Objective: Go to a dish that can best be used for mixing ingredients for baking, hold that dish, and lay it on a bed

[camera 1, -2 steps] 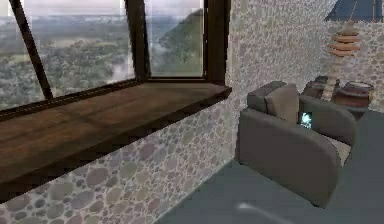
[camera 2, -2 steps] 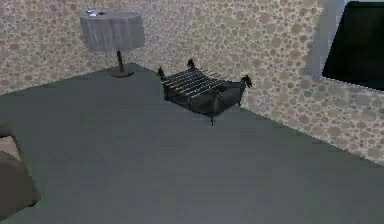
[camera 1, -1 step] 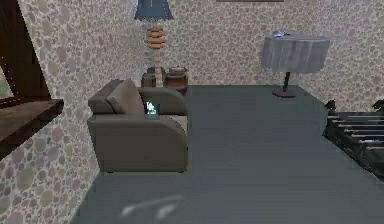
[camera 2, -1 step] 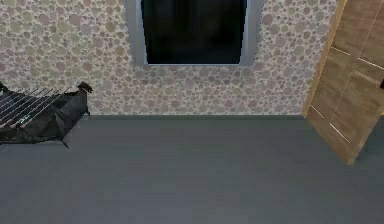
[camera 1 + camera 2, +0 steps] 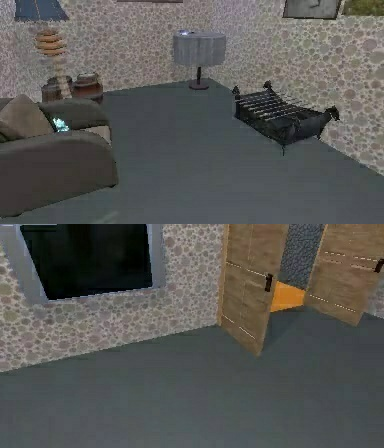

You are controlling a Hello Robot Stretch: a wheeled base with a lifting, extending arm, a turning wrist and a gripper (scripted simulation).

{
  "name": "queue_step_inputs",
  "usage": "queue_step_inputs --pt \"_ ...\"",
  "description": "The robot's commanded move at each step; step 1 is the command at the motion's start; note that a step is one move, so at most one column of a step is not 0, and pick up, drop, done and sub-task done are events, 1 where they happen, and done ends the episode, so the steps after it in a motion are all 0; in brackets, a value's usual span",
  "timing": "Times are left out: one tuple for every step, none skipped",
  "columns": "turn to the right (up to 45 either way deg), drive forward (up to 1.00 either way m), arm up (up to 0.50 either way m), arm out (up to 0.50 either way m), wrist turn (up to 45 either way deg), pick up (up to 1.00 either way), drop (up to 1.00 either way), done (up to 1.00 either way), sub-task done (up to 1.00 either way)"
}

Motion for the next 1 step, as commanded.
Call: queue_step_inputs --pt "0.0 1.0 0.0 0.0 0.0 0.0 0.0 0.0 0.0"
